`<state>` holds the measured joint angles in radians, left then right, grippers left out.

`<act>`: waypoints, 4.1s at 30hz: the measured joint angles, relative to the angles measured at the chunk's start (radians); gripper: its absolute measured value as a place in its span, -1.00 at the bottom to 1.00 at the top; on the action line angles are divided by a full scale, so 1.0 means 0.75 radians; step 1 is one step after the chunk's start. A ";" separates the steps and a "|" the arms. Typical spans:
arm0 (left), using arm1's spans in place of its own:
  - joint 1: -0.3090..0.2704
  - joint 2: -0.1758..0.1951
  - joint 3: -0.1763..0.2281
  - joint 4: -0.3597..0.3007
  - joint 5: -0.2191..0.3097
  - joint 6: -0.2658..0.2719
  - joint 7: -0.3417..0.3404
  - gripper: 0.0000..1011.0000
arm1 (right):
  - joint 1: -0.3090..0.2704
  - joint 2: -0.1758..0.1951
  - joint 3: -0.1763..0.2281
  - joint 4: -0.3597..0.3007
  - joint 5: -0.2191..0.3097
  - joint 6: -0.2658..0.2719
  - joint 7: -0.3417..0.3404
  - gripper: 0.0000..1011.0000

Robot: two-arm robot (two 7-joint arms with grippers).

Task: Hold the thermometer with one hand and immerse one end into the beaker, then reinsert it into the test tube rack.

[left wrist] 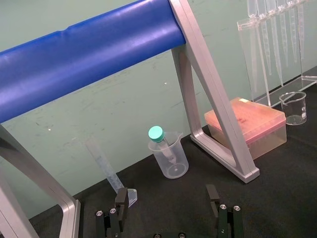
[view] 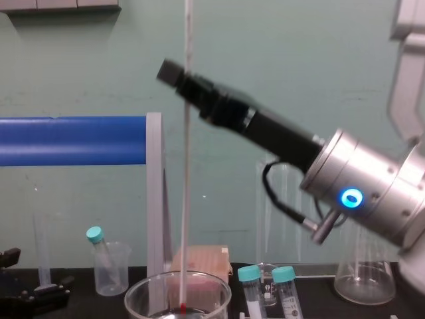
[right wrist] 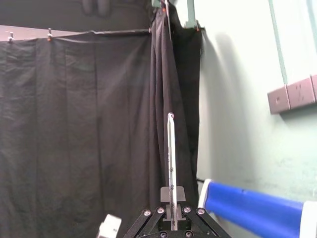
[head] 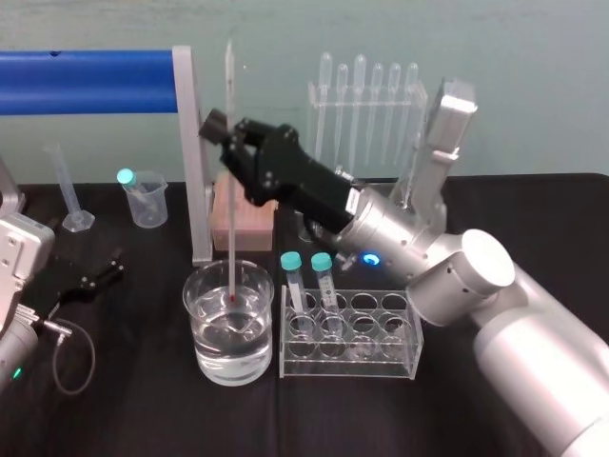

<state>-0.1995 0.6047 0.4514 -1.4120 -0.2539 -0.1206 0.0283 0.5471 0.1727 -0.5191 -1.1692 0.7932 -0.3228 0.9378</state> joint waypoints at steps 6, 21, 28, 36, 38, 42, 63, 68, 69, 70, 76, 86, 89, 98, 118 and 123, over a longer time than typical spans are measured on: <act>0.000 0.000 0.000 0.000 0.000 0.000 0.000 0.99 | -0.028 0.047 0.039 -0.131 0.028 -0.004 -0.033 -0.90; 0.000 0.000 0.000 0.000 0.000 0.000 0.000 0.99 | -0.234 0.291 0.290 -0.510 0.005 -0.063 -0.283 -0.90; 0.000 0.000 0.000 0.000 0.000 0.000 0.000 0.99 | -0.361 0.360 0.373 -0.549 0.014 -0.039 -0.327 -0.90; 0.000 0.000 0.000 0.000 0.000 0.000 0.000 0.99 | -0.428 0.378 0.398 -0.509 0.029 -0.007 -0.326 -0.90; 0.000 0.000 0.000 0.000 0.000 0.000 0.000 0.99 | -0.429 0.373 0.394 -0.480 0.031 -0.003 -0.316 -0.90; 0.000 0.000 0.000 0.000 0.000 0.000 0.000 0.99 | -0.420 0.366 0.386 -0.442 0.030 -0.001 -0.299 -0.90; 0.000 0.000 0.000 0.000 0.000 0.000 0.000 0.99 | -0.334 0.324 0.315 -0.220 0.039 -0.004 -0.154 -0.90; 0.000 0.000 0.000 0.000 0.000 0.000 0.000 0.99 | -0.327 0.326 0.300 -0.200 0.038 0.013 -0.151 -0.90; 0.000 0.000 0.000 0.000 0.000 0.000 0.000 0.99 | -0.326 0.326 0.298 -0.198 0.037 0.015 -0.151 -0.90; 0.000 0.000 0.000 0.000 0.000 0.000 0.000 0.99 | -0.325 0.326 0.295 -0.194 0.036 0.017 -0.152 -0.90; 0.000 0.000 0.000 0.000 0.000 0.000 0.000 0.99 | -0.322 0.330 0.286 -0.181 0.028 0.030 -0.158 -0.90; 0.000 0.000 0.000 0.000 0.000 0.000 0.000 0.99 | -0.315 0.336 0.272 -0.154 0.015 0.053 -0.170 -0.90; 0.000 0.000 0.000 0.000 0.000 0.000 0.000 0.99 | -0.314 0.334 0.270 -0.146 0.014 0.056 -0.171 -0.90; 0.000 0.000 0.000 0.000 0.000 0.000 0.000 0.99 | -0.307 0.326 0.264 -0.122 0.005 0.057 -0.180 -0.90; 0.000 0.000 0.000 0.000 0.000 0.000 0.000 0.99 | -0.306 0.326 0.264 -0.123 0.001 0.057 -0.185 -0.90; 0.000 0.000 0.000 0.000 0.000 0.000 0.000 0.99 | -0.307 0.326 0.264 -0.124 0.002 0.057 -0.184 -0.87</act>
<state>-0.1995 0.6047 0.4514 -1.4120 -0.2539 -0.1205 0.0283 0.3169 0.4174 -0.3208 -1.2620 0.7945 -0.2800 0.7997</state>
